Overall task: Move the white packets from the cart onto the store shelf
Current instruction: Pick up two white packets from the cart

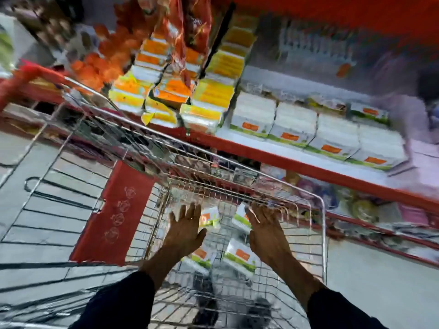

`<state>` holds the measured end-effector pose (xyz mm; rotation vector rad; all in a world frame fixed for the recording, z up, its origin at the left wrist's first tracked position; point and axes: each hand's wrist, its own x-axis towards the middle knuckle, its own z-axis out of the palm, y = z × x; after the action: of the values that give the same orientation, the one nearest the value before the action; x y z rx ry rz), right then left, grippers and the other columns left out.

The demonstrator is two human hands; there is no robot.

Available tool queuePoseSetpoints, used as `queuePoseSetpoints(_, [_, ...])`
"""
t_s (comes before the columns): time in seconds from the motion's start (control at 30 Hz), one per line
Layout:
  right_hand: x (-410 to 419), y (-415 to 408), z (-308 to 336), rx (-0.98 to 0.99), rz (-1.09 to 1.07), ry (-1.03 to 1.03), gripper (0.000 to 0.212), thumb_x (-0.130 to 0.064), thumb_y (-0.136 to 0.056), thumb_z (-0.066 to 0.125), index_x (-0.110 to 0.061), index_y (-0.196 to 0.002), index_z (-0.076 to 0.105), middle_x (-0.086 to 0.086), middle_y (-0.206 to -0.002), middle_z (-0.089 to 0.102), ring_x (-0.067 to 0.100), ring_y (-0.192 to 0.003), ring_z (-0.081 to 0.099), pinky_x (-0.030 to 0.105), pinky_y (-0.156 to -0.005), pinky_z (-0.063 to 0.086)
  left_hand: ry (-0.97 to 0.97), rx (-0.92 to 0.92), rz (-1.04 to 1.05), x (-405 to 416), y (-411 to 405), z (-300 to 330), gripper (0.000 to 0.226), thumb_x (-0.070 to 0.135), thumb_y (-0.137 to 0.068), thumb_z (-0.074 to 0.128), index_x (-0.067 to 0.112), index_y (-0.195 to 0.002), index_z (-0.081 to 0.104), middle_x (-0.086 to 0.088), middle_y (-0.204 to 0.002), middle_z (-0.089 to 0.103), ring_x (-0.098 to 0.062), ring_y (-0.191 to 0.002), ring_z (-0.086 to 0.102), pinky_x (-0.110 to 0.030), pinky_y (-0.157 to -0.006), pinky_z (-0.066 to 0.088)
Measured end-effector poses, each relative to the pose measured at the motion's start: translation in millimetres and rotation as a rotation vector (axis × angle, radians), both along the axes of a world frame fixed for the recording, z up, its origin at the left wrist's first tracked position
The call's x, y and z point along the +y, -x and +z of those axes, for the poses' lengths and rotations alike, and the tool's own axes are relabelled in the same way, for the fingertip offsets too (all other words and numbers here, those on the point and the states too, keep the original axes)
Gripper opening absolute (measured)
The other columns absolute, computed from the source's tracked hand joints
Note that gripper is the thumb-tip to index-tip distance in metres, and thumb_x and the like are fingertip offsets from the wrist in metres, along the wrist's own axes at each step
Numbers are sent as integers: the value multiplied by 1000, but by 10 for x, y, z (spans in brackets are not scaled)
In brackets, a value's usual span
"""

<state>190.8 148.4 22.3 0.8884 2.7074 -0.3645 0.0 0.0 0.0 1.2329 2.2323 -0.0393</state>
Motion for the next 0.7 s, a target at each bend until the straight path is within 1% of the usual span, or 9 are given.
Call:
queuePoseSetpoints(0.07, [12,109,-169,-47,-22,53,76,-20,-87,59,-17,-153,21,9,-162,16,33,-148,20,50,-120,21,50,-22,-8,66,65,-185,77,43,-100,39,10,-155,-3,-12,-166,1,-37,-152,4,-62,-120,10])
queuePoseSetpoints(0.13, [51,180,-341,-92,-32,84,74,-22,-93,53,-18,-155,12,8,-164,7,30,-150,11,47,-122,17,87,-37,-24,129,139,-390,78,40,-100,42,9,-155,-3,-12,-166,1,-36,-151,6,-59,-120,11])
queuePoseSetpoints(0.27, [124,327,-646,-152,-68,119,72,-24,-98,48,-14,-155,5,9,-164,3,30,-150,7,45,-122,14,155,-49,-61,253,231,-774,82,34,-96,51,7,-154,-1,-14,-165,6,-38,-150,12,-59,-119,18])
queuePoseSetpoints(0.33, [204,386,-794,-225,-72,101,76,-28,-99,50,-9,-154,2,13,-164,1,31,-150,7,46,-122,14,184,-71,-54,327,288,-916,83,28,-95,55,7,-154,1,-14,-165,6,-39,-150,12,-59,-120,17])
queuePoseSetpoints(0.43, [289,417,-964,-270,-100,69,81,-32,-95,57,-2,-152,9,19,-161,14,36,-146,19,49,-117,24,226,-89,-76,404,361,-1042,79,16,-94,56,6,-154,5,-16,-164,13,-39,-148,17,-59,-120,17])
queuePoseSetpoints(0.53, [331,447,-1041,-338,-127,65,83,-35,-91,63,0,-150,15,20,-154,30,37,-137,35,50,-112,33,226,-75,-93,475,432,-1089,77,15,-90,64,8,-152,19,-18,-152,35,-36,-139,35,-55,-116,29])
queuePoseSetpoints(0.6, [349,483,-1039,-369,-145,64,87,-36,-89,67,-1,-149,15,20,-150,34,37,-135,37,52,-109,35,225,-64,-92,522,480,-1070,77,20,-85,71,10,-148,27,-17,-147,40,-35,-134,39,-53,-110,36])
queuePoseSetpoints(0.7, [381,533,-1036,-361,-175,63,94,-38,-83,73,-1,-149,17,22,-150,32,39,-136,35,53,-106,38,273,-49,-135,613,555,-1039,83,23,-76,79,9,-144,34,-19,-147,38,-37,-135,37,-54,-108,39])
